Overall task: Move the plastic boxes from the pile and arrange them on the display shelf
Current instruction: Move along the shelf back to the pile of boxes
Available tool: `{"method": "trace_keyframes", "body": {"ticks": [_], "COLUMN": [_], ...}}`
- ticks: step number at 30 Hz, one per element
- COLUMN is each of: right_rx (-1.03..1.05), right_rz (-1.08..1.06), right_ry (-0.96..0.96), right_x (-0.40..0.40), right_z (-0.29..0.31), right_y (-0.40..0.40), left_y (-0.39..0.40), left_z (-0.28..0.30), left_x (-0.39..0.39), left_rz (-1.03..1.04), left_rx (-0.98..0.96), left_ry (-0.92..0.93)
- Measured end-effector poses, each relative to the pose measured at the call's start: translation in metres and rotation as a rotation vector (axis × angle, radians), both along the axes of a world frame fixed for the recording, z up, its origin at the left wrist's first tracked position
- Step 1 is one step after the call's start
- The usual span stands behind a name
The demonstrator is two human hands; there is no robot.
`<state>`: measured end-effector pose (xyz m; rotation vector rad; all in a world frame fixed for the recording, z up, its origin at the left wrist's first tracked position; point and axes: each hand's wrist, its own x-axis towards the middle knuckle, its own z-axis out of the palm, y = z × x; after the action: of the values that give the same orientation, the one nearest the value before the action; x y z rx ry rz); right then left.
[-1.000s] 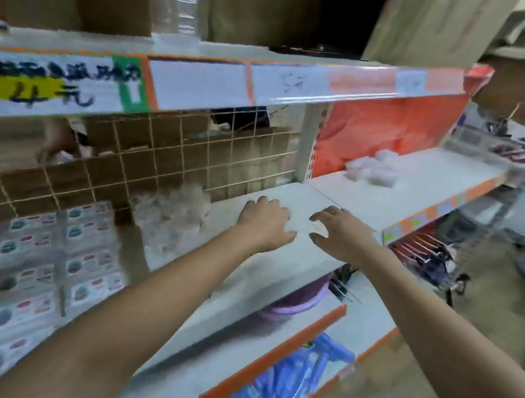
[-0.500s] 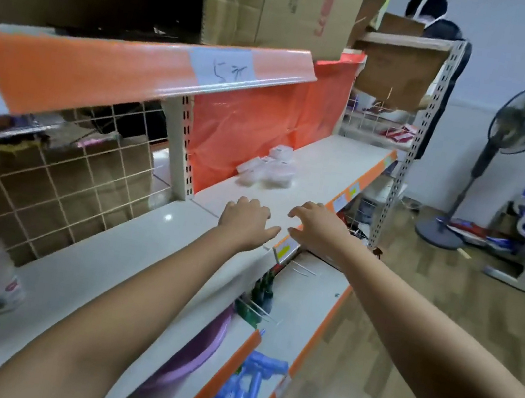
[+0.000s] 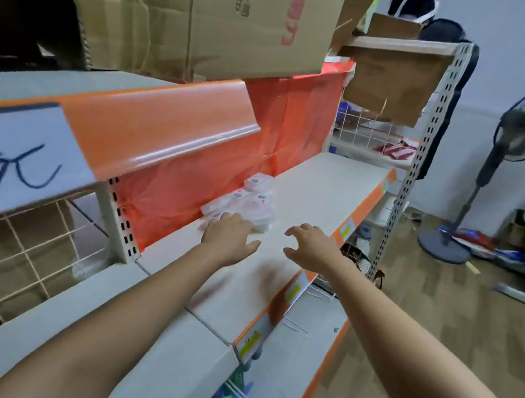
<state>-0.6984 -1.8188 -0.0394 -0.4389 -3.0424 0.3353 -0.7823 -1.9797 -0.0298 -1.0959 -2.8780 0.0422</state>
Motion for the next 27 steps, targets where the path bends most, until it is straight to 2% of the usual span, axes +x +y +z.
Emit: {"method": "trace_keyframes", "body": {"ticks": [4, 10, 18, 27], "right_rx": [-0.022, -0.024, -0.123, -0.296], "right_rz": [0.069, 0.271, 0.469, 0.614], "right_ry": [-0.011, 0.005, -0.066, -0.001], "right_x": [-0.037, -0.106, -0.174, -0.192], "right_z": [-0.011, -0.018, -0.038, -0.054], "right_y": [0.025, 0.053, 0.079, 0.096], "left_y": [0.011, 0.016, 0.034, 0.034], "left_z": [-0.01, -0.035, -0.058, -0.071], "left_x": [-0.032, -0.076, -0.112, -0.104], "left_rz": [0.102, 0.37, 0.716, 0.824], "left_rx": [0.005, 0.269, 0.431, 0.641], "left_ry": [-0.015, -0.101, -0.316, -0.315]}}
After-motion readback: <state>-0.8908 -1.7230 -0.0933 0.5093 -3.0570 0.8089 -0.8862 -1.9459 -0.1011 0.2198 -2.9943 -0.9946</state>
